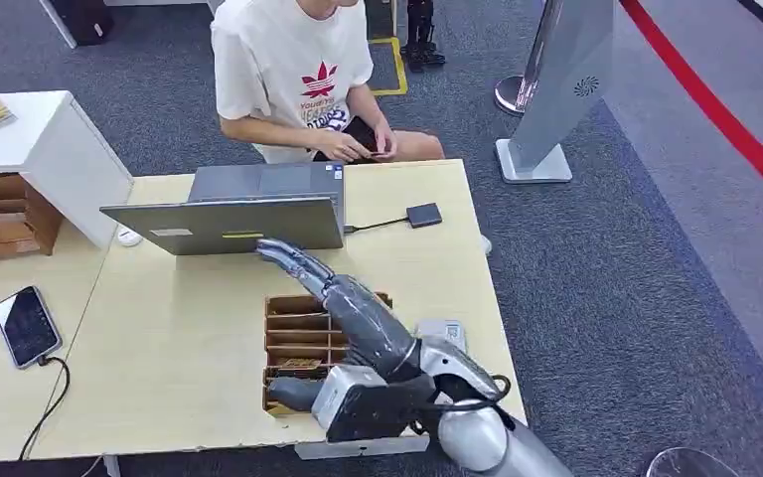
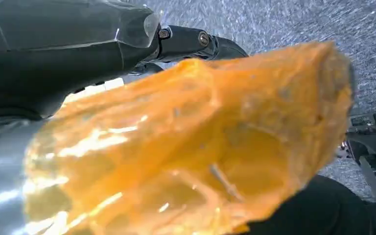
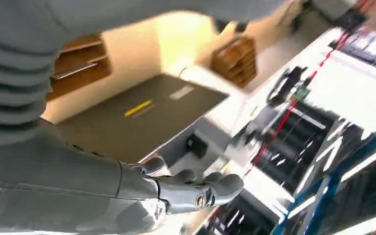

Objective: Pass the card to the sensor for recognition and then transmit it.

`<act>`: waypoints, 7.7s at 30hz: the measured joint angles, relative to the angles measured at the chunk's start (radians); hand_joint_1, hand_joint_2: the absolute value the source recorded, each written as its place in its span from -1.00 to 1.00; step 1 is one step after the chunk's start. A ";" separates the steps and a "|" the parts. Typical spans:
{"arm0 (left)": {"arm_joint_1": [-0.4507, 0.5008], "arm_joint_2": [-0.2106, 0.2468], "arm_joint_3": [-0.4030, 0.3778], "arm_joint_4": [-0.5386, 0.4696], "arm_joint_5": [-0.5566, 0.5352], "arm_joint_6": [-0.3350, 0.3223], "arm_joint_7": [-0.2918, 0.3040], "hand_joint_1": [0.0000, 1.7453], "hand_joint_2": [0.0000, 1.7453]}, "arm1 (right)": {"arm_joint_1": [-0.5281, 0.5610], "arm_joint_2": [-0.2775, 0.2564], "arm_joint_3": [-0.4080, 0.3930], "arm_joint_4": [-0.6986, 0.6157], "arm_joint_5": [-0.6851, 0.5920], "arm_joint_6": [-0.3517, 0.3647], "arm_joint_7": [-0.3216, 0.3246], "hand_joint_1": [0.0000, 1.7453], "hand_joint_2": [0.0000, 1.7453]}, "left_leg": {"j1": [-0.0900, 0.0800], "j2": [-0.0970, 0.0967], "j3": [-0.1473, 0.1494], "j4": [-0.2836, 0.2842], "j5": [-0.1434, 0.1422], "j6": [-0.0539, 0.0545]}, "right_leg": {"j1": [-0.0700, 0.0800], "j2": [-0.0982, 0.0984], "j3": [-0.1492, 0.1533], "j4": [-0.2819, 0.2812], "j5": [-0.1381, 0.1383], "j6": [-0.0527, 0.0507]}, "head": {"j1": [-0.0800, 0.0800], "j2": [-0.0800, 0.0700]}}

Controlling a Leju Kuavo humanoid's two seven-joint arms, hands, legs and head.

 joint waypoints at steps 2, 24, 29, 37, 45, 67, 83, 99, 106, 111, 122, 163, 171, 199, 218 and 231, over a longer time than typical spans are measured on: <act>0.000 -0.001 0.004 0.000 0.000 0.002 0.002 -1.00 -1.00 | 0.024 -0.011 0.012 -0.012 0.056 -0.035 0.006 1.00 1.00 | 0.000 0.000 0.000 0.000 0.000 0.000 | 0.000 0.000 0.000 0.000 0.000 0.000 | 0.000 0.000; 0.000 -0.006 0.025 0.000 -0.016 0.002 0.020 -1.00 -1.00 | 0.077 -0.032 0.071 0.029 0.584 -0.285 0.156 -0.62 1.00 | 0.000 0.000 0.000 0.000 0.000 0.000 | 0.000 0.000 0.000 0.000 0.000 0.000 | 0.000 0.000; -0.001 -0.007 0.025 0.000 -0.027 0.002 0.023 -1.00 -1.00 | 0.074 -0.029 0.071 0.066 0.630 -0.291 0.186 -0.52 1.00 | 0.000 0.000 0.000 0.000 0.000 0.000 | 0.000 0.000 0.000 0.000 0.000 0.000 | 0.000 0.000; -0.001 -0.008 0.025 0.000 -0.042 0.002 0.023 -1.00 -1.00 | 0.053 0.009 0.065 0.176 0.676 -0.299 0.223 -0.48 1.00 | 0.000 0.000 0.000 0.000 0.000 0.000 | 0.000 0.000 0.000 0.000 0.000 0.000 | 0.000 0.000; -0.002 -0.008 0.025 0.000 -0.050 -0.002 0.023 -1.00 -1.00 | 0.050 0.021 0.032 0.248 0.722 -0.313 0.254 -0.12 1.00 | 0.000 0.000 0.000 0.000 0.000 0.000 | 0.000 0.000 0.001 0.000 0.000 0.000 | 0.000 0.000; -0.002 -0.008 0.025 0.000 -0.060 -0.006 0.029 -1.00 -1.00 | 0.051 0.039 -0.055 0.353 0.746 -0.315 0.263 -0.06 1.00 | 0.000 0.000 0.000 0.000 0.000 0.000 | 0.000 0.000 0.000 0.000 0.000 0.000 | 0.000 0.000; -0.002 -0.008 0.025 0.000 -0.060 -0.006 0.032 -1.00 -1.00 | 0.050 0.045 -0.058 0.358 0.746 -0.315 0.263 -0.06 1.00 | 0.000 0.000 0.000 0.000 0.000 0.000 | 0.000 0.000 0.000 0.000 0.000 0.000 | 0.000 0.000; -0.003 -0.008 0.025 0.000 -0.064 -0.007 0.035 -1.00 -1.00 | 0.050 0.073 -0.064 0.434 0.729 -0.284 0.274 -0.18 1.00 | 0.000 0.000 0.000 0.000 0.000 0.000 | 0.000 0.000 0.000 0.000 0.000 0.000 | 0.000 0.000; -0.003 -0.008 0.025 0.000 -0.066 -0.008 0.035 -1.00 -1.00 | 0.048 0.086 -0.075 0.474 0.727 -0.283 0.274 -0.06 1.00 | 0.000 0.000 0.000 0.000 0.000 0.000 | 0.000 0.000 0.000 0.000 0.000 0.000 | 0.000 0.000; -0.003 -0.008 0.025 0.000 -0.066 -0.008 0.035 -1.00 -1.00 | 0.040 0.092 -0.084 0.493 0.726 -0.284 0.274 0.54 1.00 | 0.000 0.000 0.000 0.000 0.000 0.000 | 0.000 0.000 0.000 0.000 0.000 0.000 | 0.000 0.000; -0.003 -0.008 0.025 0.000 -0.066 -0.008 0.035 -1.00 -1.00 | 0.024 0.102 -0.092 0.511 0.726 -0.277 0.274 0.70 1.00 | 0.000 0.000 0.000 0.000 0.000 0.000 | 0.000 0.000 0.001 0.000 0.000 0.000 | 0.000 0.000; 0.007 -0.016 0.079 -0.002 -0.014 0.002 0.003 -1.00 -1.00 | 0.251 -0.022 -0.252 -0.327 0.255 -0.378 -0.060 1.00 1.00 | 0.000 0.000 0.001 0.000 0.000 0.000 | 0.000 0.000 0.001 0.000 0.000 0.000 | 0.000 0.000; 0.007 -0.016 0.093 -0.002 -0.014 0.008 -0.002 -1.00 -1.00 | 0.257 -0.031 -0.259 -0.342 0.175 -0.331 -0.072 1.00 1.00 | 0.000 0.000 0.001 0.000 0.000 0.000 | 0.000 0.000 0.001 0.000 0.000 0.000 | 0.000 0.000; 0.005 -0.014 0.095 -0.002 -0.032 0.021 -0.016 -1.00 -1.00 | 0.221 -0.046 -0.274 -0.262 -0.222 -0.012 -0.114 1.00 1.00 | 0.000 0.000 0.001 0.000 0.000 0.000 | 0.000 0.000 0.001 0.000 0.000 0.000 | 0.000 0.000; -0.007 -0.005 0.069 -0.002 -0.117 0.011 -0.016 -1.00 -1.00 | -0.119 0.022 -0.269 0.104 -0.221 0.007 0.064 1.00 1.00 | 0.000 0.000 0.001 0.000 0.001 0.000 | 0.000 0.000 0.001 0.000 0.001 0.000 | 0.000 0.000; -0.015 0.000 0.029 -0.002 -0.150 -0.002 -0.002 -1.00 -1.00 | -0.289 0.099 -0.287 0.392 -0.108 -0.056 0.145 1.00 1.00 | 0.000 0.000 0.001 0.000 0.001 0.000 | 0.000 0.000 0.001 0.001 0.001 0.000 | 0.000 0.000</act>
